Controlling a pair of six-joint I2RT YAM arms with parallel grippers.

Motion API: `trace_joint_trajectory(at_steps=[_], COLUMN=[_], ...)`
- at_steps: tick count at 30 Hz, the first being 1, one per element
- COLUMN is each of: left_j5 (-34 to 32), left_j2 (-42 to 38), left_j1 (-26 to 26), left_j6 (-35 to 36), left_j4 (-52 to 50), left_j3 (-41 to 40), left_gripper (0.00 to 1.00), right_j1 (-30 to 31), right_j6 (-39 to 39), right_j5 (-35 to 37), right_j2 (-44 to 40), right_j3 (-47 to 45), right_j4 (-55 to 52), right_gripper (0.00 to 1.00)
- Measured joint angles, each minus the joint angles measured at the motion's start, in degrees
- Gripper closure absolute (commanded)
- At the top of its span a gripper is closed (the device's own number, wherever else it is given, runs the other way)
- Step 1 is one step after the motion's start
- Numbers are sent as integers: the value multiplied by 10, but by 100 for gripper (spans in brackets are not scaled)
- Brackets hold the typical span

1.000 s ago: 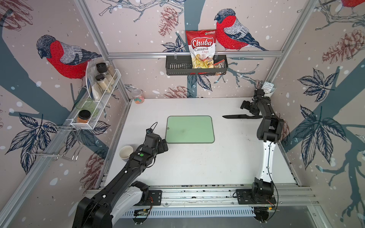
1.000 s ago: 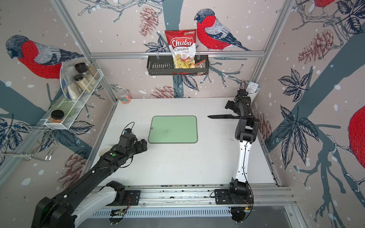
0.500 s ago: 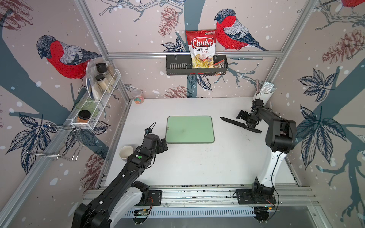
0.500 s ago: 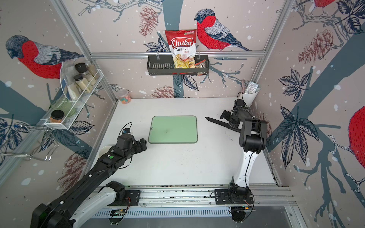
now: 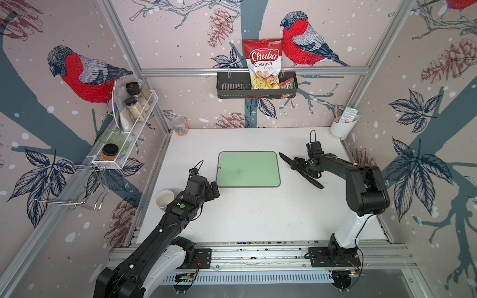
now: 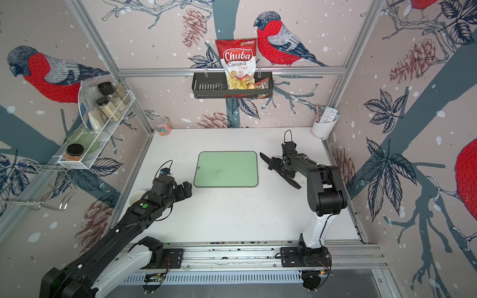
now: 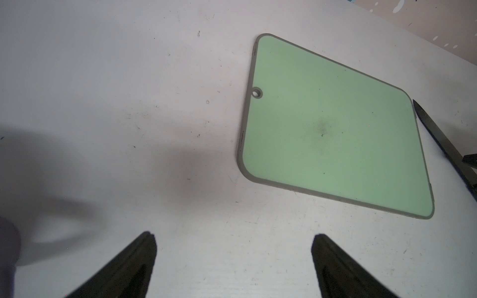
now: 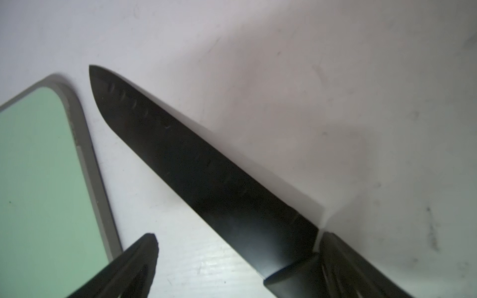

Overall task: Align the knife with the edge of the cutting board
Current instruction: Adjust the knife at the center of the board.

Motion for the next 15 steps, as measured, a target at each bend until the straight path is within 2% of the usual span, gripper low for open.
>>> trace_joint_trajectory(at_steps=[7, 11, 15], left_j5=[-1, -3, -3], left_j2=[2, 6, 7], left_j1=[0, 0, 0], left_j6=[0, 0, 0], left_j4=[0, 0, -1], left_j3=[0, 0, 1], left_gripper=[4, 4, 4], right_j1=[35, 58, 101], right_j6=[8, 7, 7], right_j5=[41, 65, 101], right_j2=[-16, -26, -32], right_j3=[-19, -25, -29], right_j4=[-10, -39, -92], right_gripper=[6, 17, 23])
